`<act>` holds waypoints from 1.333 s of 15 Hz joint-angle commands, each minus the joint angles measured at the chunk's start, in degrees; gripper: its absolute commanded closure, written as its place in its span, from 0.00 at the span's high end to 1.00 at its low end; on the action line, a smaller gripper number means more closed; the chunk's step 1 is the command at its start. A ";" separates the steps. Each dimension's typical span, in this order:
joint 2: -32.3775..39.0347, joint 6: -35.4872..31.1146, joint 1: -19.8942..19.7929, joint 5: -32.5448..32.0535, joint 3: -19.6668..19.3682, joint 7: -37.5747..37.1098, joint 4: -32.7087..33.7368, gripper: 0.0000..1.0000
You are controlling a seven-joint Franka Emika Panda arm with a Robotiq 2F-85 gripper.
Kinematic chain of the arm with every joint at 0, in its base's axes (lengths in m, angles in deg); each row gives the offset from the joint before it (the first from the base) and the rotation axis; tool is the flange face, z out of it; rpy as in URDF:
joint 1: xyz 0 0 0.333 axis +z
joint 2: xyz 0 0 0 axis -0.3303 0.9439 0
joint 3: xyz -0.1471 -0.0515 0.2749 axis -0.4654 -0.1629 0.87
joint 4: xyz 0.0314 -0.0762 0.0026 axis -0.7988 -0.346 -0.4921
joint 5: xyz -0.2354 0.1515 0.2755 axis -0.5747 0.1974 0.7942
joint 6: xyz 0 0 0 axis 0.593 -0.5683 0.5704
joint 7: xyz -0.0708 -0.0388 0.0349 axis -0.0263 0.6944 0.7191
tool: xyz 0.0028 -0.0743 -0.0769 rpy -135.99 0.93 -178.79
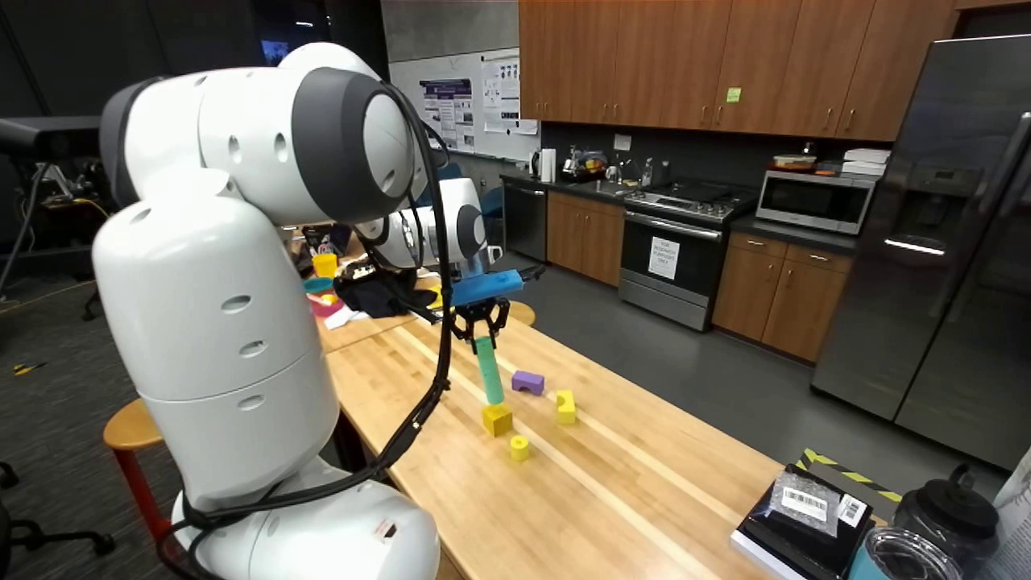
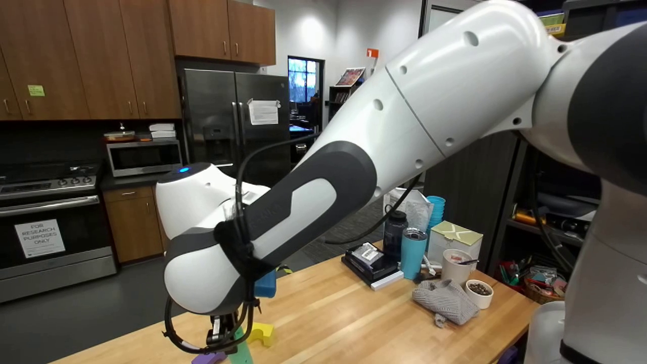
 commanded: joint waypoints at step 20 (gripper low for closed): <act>-2.06 -9.12 -0.50 7.78 -1.40 2.12 -5.51 0.15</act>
